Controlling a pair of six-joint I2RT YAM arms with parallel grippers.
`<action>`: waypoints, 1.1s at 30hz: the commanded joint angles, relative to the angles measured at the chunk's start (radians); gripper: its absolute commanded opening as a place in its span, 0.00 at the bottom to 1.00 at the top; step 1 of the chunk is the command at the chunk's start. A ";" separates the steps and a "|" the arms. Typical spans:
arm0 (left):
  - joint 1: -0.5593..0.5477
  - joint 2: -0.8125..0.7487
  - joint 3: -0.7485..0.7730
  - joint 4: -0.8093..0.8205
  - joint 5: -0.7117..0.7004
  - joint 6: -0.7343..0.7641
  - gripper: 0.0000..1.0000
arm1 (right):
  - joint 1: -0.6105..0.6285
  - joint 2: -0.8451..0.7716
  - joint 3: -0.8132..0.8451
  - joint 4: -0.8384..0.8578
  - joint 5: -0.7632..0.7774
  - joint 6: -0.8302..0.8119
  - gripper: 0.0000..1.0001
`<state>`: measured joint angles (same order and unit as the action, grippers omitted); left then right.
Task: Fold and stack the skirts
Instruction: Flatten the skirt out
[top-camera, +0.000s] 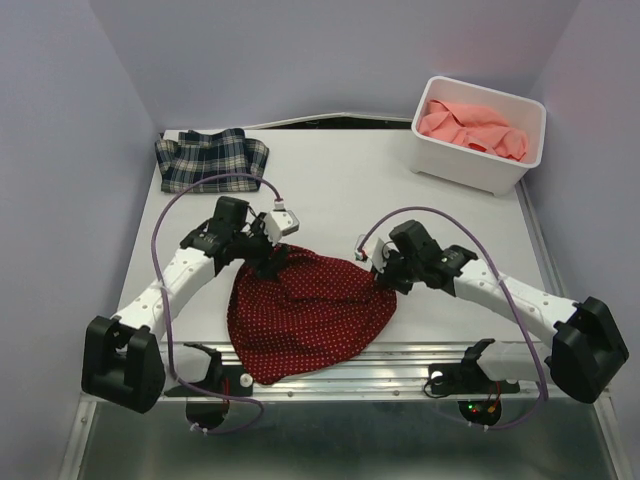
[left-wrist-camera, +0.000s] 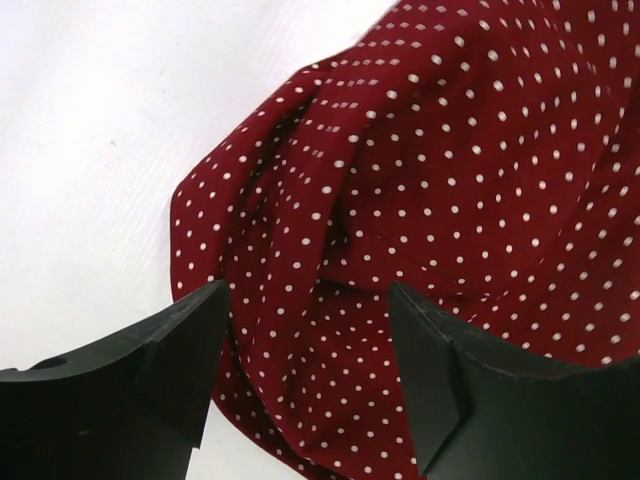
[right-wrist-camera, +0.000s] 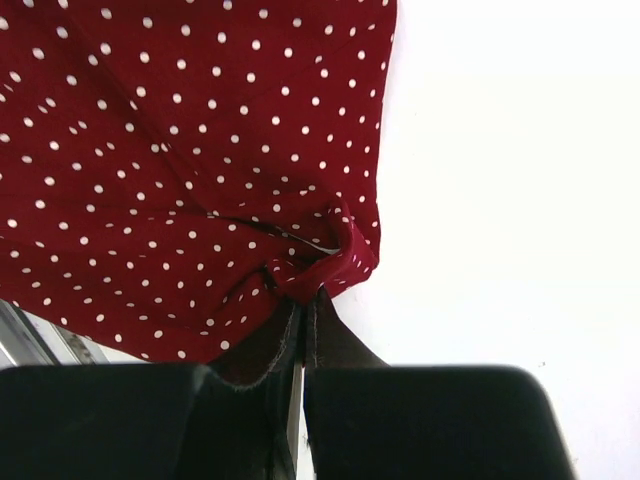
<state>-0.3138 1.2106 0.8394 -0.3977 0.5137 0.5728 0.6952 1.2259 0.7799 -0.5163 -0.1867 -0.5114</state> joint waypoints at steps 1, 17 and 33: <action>-0.085 -0.084 -0.051 -0.029 -0.035 0.260 0.75 | -0.017 -0.009 0.056 0.042 -0.051 0.068 0.01; -0.338 -0.188 -0.266 0.157 -0.150 0.583 0.79 | -0.056 -0.012 0.065 0.030 -0.066 0.117 0.01; -0.482 -0.026 -0.223 0.381 -0.565 0.213 0.57 | -0.094 -0.075 0.012 0.024 -0.054 0.149 0.01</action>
<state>-0.8089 1.1664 0.5705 -0.1127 0.1413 0.8738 0.6281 1.1973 0.7864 -0.5133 -0.2501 -0.3767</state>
